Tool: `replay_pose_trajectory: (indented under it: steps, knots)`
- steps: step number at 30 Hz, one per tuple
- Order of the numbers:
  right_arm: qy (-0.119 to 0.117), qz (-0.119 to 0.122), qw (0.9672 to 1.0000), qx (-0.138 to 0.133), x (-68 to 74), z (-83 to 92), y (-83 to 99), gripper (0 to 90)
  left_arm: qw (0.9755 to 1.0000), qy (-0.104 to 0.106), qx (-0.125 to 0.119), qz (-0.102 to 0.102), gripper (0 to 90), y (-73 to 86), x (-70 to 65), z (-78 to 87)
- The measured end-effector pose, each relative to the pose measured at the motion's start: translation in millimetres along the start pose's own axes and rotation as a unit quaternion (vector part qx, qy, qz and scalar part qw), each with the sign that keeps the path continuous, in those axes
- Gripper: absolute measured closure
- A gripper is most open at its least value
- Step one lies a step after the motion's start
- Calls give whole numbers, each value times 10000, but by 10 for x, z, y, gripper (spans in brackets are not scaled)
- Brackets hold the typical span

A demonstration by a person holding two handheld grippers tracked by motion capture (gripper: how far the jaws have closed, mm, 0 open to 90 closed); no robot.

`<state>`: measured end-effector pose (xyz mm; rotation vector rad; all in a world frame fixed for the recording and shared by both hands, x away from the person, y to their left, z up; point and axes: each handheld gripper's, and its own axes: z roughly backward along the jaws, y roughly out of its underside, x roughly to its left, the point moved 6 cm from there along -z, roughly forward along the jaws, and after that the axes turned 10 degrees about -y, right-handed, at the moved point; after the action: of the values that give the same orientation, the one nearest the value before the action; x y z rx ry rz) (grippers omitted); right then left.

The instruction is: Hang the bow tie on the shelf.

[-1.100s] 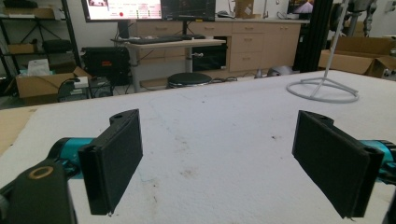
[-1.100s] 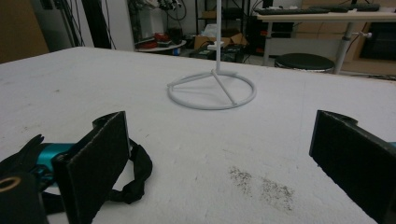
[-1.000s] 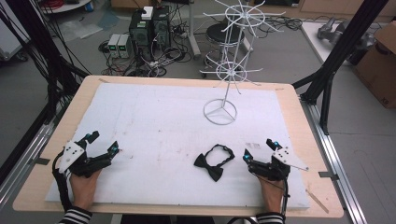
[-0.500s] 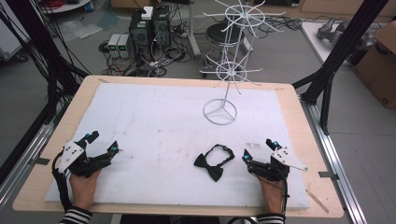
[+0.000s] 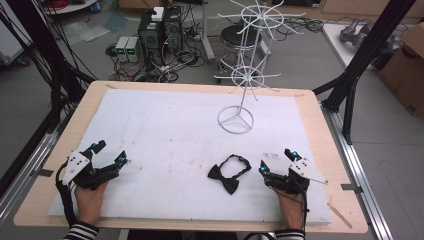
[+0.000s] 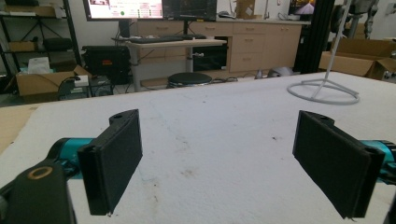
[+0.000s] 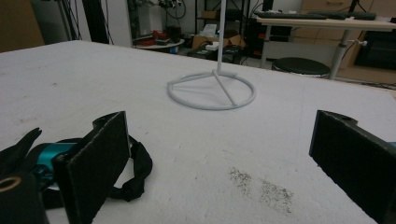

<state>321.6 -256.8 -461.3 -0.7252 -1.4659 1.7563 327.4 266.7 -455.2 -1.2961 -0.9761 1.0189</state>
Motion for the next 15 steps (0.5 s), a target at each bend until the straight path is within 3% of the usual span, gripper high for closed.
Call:
replay_pose_trajectory:
  steps: [5, 15]
  knots:
    - [-41, -81, 10000, -40, -9, 10, -6, 41, 10000, 0, -1, -3, 161, 0, 0, 0]
    - [-396, -446, 9980, 196, 33, -2, -115, 41, 10000, 0, -14, -13, 161, -1, -1, 3]
